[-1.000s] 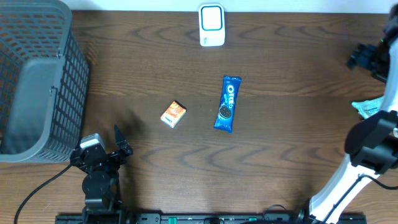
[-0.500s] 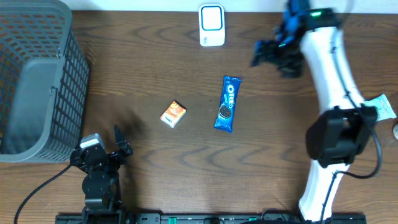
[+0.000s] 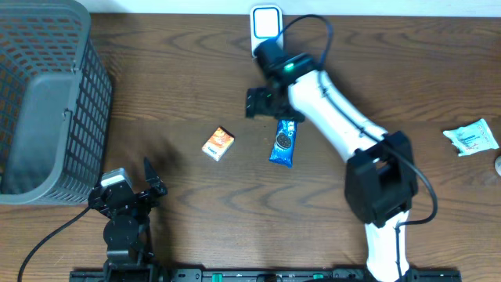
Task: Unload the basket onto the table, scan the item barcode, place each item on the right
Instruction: 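Reach the right gripper back to the blue Oreo pack and grasp it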
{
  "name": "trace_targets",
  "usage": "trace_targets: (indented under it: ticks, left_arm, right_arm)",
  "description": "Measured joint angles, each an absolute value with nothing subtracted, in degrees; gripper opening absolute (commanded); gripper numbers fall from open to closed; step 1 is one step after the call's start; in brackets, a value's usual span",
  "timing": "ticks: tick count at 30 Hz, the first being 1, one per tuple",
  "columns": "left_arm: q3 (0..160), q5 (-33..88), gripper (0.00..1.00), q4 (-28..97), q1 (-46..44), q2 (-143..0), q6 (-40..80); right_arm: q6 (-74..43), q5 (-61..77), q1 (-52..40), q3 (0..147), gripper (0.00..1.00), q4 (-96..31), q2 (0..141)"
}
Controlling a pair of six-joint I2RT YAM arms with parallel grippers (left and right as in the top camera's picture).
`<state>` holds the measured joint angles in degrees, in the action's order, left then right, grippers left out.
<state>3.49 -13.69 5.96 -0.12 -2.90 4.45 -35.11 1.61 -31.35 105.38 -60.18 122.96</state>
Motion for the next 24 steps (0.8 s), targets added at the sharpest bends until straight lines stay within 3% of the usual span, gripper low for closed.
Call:
trace_targets:
  ticks: [6,15,20,23,24]
  left_arm:
    - [3.5,-13.7,0.98,6.0,-0.1,-2.9,4.4]
    - [3.5,-13.7,0.98,6.0,-0.1,-2.9,4.4]
    - [3.5,-13.7,0.98,6.0,-0.1,-2.9,4.4]
    - [3.5,-13.7,0.98,6.0,-0.1,-2.9,4.4]
    - [3.5,-13.7,0.98,6.0,-0.1,-2.9,4.4]
  right_arm:
    - [-41.5,-13.6,-39.1,105.5,0.85,-62.8,123.0]
    - [-46.3,-24.2,-39.3,105.8,0.86,-63.1,126.3]
    - [-46.7,-25.4,-38.8,105.8,0.81,-63.1,131.0]
    - [-47.1,-25.6,-38.8,105.8,0.68,-63.7,133.1]
    - [-47.3,-25.7,-38.8,105.8,0.59,-64.2,133.4]
